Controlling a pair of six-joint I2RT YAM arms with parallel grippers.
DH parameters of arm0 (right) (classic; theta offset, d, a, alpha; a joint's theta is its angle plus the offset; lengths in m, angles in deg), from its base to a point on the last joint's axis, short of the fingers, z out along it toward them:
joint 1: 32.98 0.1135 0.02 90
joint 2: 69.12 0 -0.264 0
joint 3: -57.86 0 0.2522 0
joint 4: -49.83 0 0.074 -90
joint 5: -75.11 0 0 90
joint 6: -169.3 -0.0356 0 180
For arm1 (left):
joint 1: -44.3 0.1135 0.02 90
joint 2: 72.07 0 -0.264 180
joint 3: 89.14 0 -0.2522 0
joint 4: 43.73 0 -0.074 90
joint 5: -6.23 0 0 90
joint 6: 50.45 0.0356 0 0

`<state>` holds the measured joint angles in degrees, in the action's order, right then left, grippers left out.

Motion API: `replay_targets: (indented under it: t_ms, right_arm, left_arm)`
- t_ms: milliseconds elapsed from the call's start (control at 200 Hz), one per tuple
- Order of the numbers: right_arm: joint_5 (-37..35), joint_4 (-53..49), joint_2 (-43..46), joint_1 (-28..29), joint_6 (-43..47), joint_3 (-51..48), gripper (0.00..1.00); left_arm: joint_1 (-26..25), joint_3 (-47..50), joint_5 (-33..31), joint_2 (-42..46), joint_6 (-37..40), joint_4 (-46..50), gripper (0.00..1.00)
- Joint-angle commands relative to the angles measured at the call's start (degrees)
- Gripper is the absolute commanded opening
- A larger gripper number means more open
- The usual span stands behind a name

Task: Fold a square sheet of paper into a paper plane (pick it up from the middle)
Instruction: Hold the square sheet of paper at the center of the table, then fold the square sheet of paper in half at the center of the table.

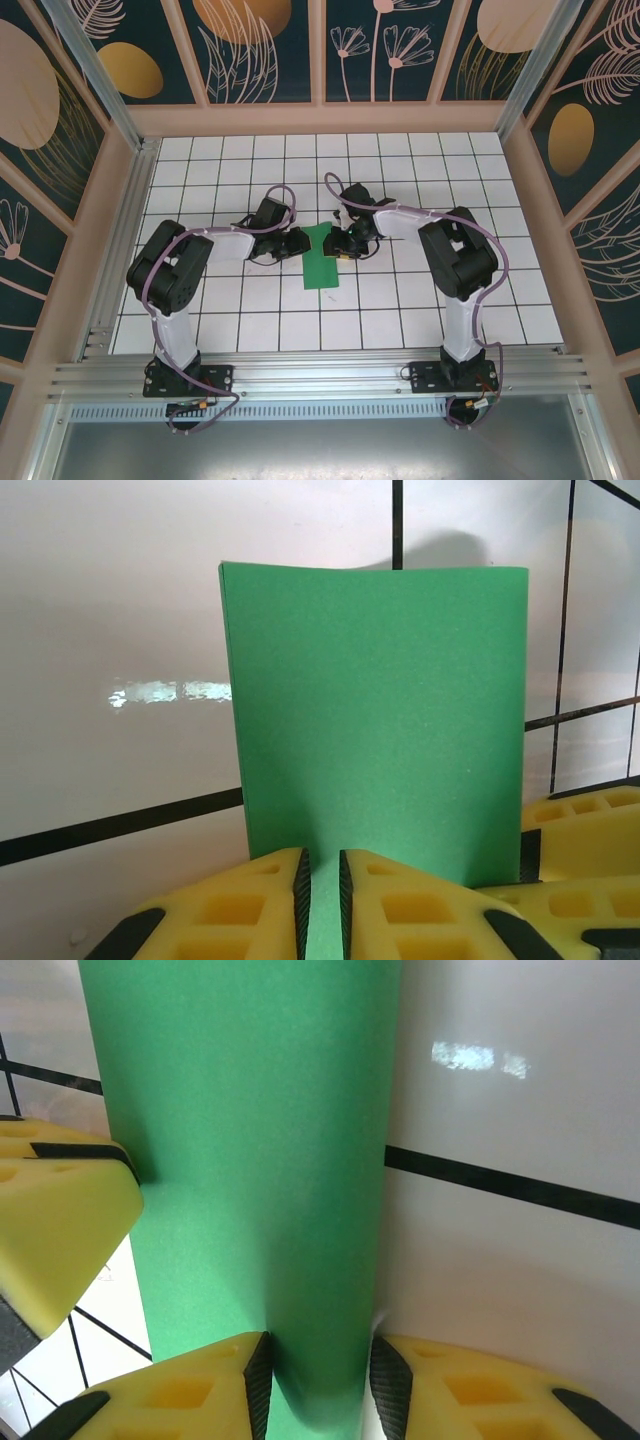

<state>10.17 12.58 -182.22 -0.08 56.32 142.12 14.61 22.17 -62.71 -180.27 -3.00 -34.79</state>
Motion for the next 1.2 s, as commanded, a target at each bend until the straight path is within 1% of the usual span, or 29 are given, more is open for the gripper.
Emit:
replay_targets:
  t_ms: [0, 40, 135, 285, 395, 415, 575, 696, 856, 1196]
  right_arm:
    - [-5.0, 3.5, -1.9, 1.7, -1.3, -1.8, 0.43]
    - [-5.5, 3.9, 0.0, 1.5, -2.2, -1.7, 0.46]
    - [-6.5, 5.1, 4.5, 0.6, -4.2, -2.0, 0.51]
    - [-9.0, 5.4, 9.4, 0.5, -5.1, -2.2, 0.51]
    - [-9.2, 4.7, 9.9, 1.0, -5.1, -1.7, 0.47]
    - [-8.7, 4.7, 9.9, 1.1, -5.1, -1.8, 0.45]
    - [-1.1, 7.8, 7.6, 2.1, -6.3, -1.7, 0.26]
    - [2.0, 8.2, 4.6, 2.7, -6.5, -1.1, 0.19]
    - [3.6, 8.0, 2.1, 2.9, -5.9, -1.7, 0.18]
    - [5.7, 10.6, 1.5, 2.2, -6.0, -6.0, 0.18]
  left_arm:
    - [-0.4, -0.4, -2.7, -2.4, 1.8, 5.3, 0.18]
    - [-0.4, -0.4, -3.6, -2.6, 2.1, 6.0, 0.17]
    - [-0.4, -2.1, -5.3, -2.8, 2.7, 7.5, 0.15]
    - [-0.4, -1.9, -6.2, -3.0, 3.1, 7.9, 0.14]
    - [-0.3, -1.6, -6.3, -3.0, 3.0, 7.6, 0.13]
    - [-0.4, -1.6, -6.3, -3.1, 3.0, 7.7, 0.13]
    - [-0.4, -1.6, -6.3, -3.3, 3.1, 7.5, 0.13]
    - [-0.4, -1.6, -6.1, -3.5, 2.9, 7.3, 0.12]
    - [-0.4, -1.4, -6.4, -3.8, 2.8, 7.2, 0.12]
    - [-0.4, -1.5, -7.9, -4.5, 3.1, 7.8, 0.11]
